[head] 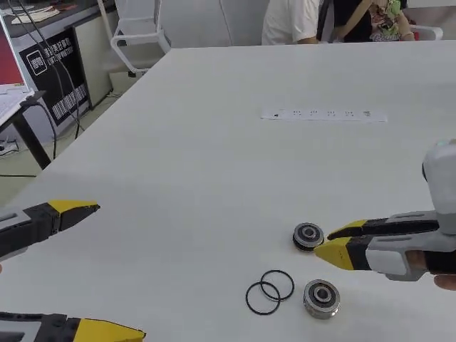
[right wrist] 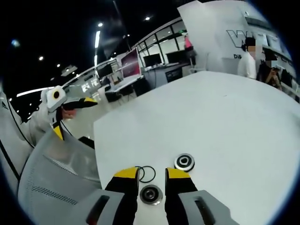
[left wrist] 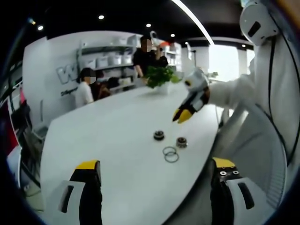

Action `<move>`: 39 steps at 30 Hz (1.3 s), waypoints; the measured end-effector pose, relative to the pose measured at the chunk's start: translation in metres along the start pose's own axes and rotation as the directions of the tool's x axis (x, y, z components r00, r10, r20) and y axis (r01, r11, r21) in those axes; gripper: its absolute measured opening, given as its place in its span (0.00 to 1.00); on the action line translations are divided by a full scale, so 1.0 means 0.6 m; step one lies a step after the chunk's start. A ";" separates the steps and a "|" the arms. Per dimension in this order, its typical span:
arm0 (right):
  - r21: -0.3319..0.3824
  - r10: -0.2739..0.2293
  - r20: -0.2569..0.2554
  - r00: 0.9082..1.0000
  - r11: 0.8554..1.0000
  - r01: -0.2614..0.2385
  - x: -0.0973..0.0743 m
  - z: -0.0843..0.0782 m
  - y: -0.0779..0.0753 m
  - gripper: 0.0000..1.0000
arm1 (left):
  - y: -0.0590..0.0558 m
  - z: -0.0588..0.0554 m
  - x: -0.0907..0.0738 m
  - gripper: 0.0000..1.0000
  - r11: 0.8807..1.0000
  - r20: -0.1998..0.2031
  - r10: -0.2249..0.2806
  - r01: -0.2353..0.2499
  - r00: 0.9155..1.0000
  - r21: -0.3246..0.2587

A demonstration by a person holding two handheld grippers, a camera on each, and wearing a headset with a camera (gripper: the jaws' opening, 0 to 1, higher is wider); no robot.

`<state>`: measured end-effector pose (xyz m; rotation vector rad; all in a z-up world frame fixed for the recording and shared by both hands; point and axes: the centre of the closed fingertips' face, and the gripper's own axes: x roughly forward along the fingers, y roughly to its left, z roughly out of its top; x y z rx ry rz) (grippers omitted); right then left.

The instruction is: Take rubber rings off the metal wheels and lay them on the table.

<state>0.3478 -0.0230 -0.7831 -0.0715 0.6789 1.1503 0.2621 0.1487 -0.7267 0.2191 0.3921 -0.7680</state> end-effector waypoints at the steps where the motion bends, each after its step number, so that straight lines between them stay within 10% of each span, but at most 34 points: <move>1: -0.002 -0.006 0.007 1.000 1.000 0.006 -0.005 0.003 -0.001 0.19 | 0.000 0.002 0.001 0.98 1.000 0.000 -0.002 0.002 1.000 0.003; 18: -0.074 -0.059 0.061 0.996 0.995 0.063 -0.042 0.020 -0.020 0.32 | 0.003 0.021 0.016 0.98 0.999 0.001 -0.030 0.030 1.000 0.036; 39: -0.080 -0.076 0.049 0.996 0.994 0.080 -0.031 -0.017 -0.079 0.36 | 0.034 0.132 0.102 0.91 0.983 0.094 -0.136 0.122 0.986 0.141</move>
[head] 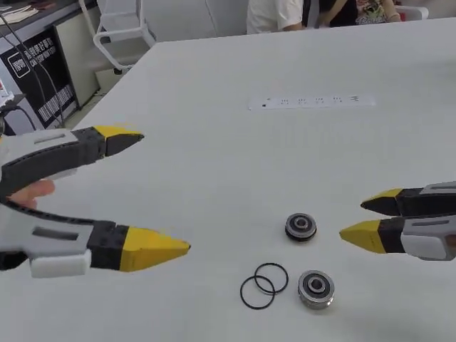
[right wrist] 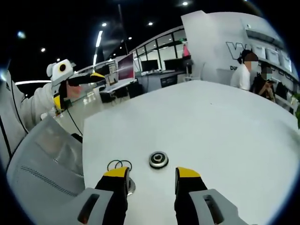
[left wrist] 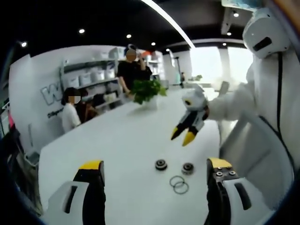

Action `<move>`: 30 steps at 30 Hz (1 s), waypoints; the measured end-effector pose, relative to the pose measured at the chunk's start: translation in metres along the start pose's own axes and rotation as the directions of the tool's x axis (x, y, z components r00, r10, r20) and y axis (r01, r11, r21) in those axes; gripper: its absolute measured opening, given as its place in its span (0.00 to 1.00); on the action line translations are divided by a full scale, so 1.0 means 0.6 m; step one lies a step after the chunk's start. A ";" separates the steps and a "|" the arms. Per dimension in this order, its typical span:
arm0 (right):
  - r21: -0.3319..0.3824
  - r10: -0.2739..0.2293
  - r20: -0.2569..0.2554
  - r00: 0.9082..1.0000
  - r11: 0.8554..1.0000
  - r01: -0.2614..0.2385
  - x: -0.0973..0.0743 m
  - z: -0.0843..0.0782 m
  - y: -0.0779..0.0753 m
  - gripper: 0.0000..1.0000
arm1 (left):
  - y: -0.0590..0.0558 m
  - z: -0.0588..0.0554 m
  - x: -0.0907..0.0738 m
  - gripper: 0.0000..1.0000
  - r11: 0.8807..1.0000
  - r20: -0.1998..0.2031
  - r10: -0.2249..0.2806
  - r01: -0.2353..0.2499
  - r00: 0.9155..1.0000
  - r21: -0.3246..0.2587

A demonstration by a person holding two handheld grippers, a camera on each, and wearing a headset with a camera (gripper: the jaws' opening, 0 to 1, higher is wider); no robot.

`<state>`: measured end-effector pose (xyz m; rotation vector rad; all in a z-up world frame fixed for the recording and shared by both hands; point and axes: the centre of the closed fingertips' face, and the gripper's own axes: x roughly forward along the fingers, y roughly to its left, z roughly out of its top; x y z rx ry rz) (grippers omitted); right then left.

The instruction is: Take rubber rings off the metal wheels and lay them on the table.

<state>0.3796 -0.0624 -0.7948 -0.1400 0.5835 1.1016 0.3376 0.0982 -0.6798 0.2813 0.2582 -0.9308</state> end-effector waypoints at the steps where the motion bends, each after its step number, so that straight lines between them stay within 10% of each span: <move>1: 0.002 0.000 0.002 1.000 1.000 0.000 0.001 -0.001 -0.002 0.36 | 0.002 0.002 0.007 0.90 1.000 0.002 -0.004 0.004 1.000 0.003; 15: 0.038 0.016 0.048 0.999 0.999 -0.018 0.017 -0.014 -0.031 0.36 | -0.003 0.031 0.142 0.81 0.988 0.050 -0.155 0.153 0.987 0.037; 30: 0.045 0.079 0.048 0.996 0.996 -0.082 0.054 -0.025 -0.032 0.34 | -0.009 -0.045 0.233 0.58 0.978 -0.038 -0.204 0.205 0.978 0.036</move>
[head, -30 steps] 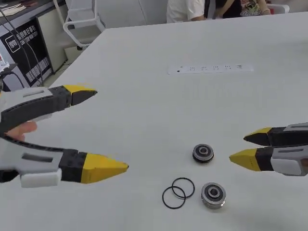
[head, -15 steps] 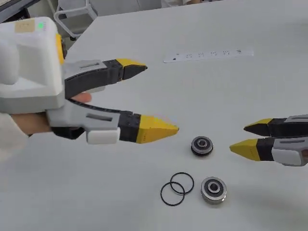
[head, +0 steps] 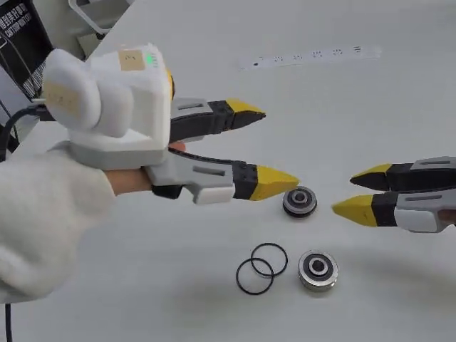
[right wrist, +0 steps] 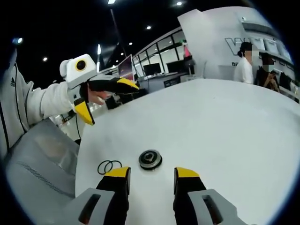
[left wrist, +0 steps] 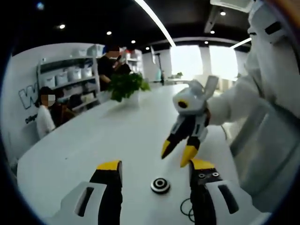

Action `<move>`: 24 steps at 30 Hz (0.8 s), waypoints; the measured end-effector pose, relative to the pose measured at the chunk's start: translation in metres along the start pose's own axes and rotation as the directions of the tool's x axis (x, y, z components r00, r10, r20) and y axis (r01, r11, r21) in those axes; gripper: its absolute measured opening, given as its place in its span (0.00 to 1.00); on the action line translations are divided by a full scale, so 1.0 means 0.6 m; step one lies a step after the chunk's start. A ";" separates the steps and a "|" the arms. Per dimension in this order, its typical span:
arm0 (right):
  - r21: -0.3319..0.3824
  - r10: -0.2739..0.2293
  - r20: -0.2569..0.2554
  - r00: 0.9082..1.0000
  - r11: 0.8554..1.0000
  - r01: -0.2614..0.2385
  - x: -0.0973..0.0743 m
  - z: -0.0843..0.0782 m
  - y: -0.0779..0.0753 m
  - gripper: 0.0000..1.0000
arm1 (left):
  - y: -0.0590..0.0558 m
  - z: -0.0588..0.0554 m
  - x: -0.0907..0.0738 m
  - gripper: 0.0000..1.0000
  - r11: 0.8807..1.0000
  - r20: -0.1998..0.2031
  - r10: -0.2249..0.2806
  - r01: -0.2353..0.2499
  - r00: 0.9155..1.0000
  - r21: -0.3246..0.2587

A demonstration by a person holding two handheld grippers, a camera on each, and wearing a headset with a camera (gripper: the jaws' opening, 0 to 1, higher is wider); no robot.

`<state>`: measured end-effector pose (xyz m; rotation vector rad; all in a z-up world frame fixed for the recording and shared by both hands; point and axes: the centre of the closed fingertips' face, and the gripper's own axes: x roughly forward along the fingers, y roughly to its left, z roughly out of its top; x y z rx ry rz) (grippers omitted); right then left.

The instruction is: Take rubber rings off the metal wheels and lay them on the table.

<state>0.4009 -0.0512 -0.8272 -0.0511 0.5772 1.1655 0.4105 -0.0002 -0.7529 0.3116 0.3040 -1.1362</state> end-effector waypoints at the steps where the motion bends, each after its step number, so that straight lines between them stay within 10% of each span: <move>1: -0.003 0.001 -0.004 1.000 1.000 -0.001 0.003 -0.001 -0.001 0.34 | 0.001 -0.006 0.004 0.58 1.000 -0.008 -0.002 0.002 1.000 -0.004; 24: -0.068 0.048 -0.061 0.997 0.996 -0.052 0.051 -0.021 -0.002 0.29 | -0.007 -0.105 0.090 0.32 0.997 -0.135 -0.073 0.070 0.988 -0.021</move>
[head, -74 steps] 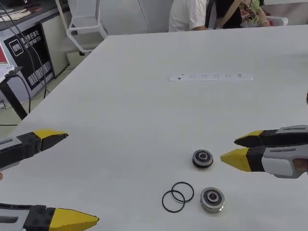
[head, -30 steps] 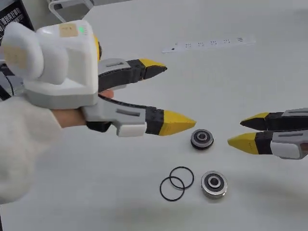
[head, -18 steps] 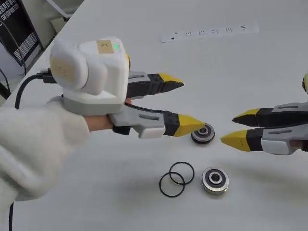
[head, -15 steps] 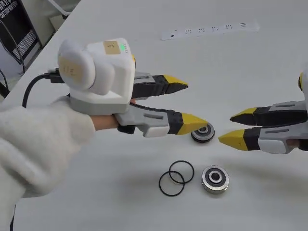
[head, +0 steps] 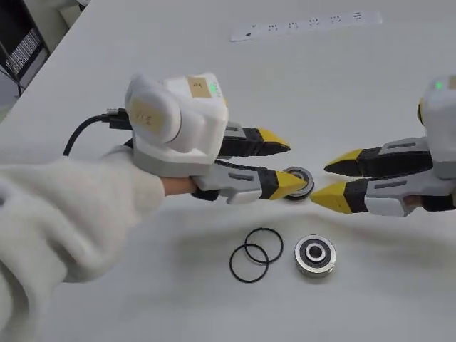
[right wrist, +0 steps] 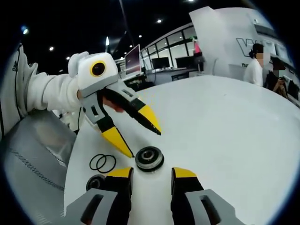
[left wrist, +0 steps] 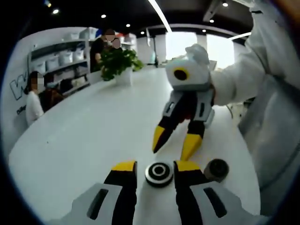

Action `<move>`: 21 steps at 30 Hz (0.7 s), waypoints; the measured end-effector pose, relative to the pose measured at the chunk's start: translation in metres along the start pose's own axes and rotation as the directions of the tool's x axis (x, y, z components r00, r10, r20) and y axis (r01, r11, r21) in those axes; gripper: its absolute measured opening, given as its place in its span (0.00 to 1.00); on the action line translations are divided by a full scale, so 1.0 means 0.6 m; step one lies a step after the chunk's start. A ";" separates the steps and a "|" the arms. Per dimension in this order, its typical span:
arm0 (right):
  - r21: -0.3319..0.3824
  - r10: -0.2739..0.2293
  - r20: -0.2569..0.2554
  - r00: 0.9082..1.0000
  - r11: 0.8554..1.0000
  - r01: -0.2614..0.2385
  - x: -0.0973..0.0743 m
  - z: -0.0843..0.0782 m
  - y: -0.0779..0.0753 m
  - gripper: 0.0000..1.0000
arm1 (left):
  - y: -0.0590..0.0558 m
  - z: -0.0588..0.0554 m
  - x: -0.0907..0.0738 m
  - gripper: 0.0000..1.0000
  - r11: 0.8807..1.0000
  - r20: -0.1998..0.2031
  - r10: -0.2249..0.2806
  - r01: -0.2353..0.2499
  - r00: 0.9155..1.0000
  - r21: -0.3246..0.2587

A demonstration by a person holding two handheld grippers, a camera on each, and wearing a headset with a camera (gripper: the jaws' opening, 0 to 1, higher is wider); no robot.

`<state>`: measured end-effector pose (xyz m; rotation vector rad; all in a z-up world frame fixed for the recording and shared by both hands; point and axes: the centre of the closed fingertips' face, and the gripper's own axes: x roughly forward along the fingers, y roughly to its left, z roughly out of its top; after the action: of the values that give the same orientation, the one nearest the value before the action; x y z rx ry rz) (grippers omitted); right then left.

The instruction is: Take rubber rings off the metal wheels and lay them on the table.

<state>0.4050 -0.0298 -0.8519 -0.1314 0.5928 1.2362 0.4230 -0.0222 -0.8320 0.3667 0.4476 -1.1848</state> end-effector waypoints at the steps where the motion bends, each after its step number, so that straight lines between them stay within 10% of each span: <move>1: 0.003 0.001 -0.001 1.000 1.000 -0.001 0.002 -0.001 -0.001 0.29 | -0.001 -0.001 0.001 0.30 1.000 0.000 -0.003 0.003 1.000 -0.003; 21: -0.102 0.024 -0.008 1.000 0.995 -0.025 0.025 -0.002 0.005 0.26 | -0.008 -0.020 0.005 0.14 0.997 -0.021 -0.026 0.024 0.999 -0.067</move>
<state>0.4047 -0.0165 -0.8595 -0.2146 0.5390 1.2907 0.4178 -0.0203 -0.8439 0.3180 0.5107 -1.1883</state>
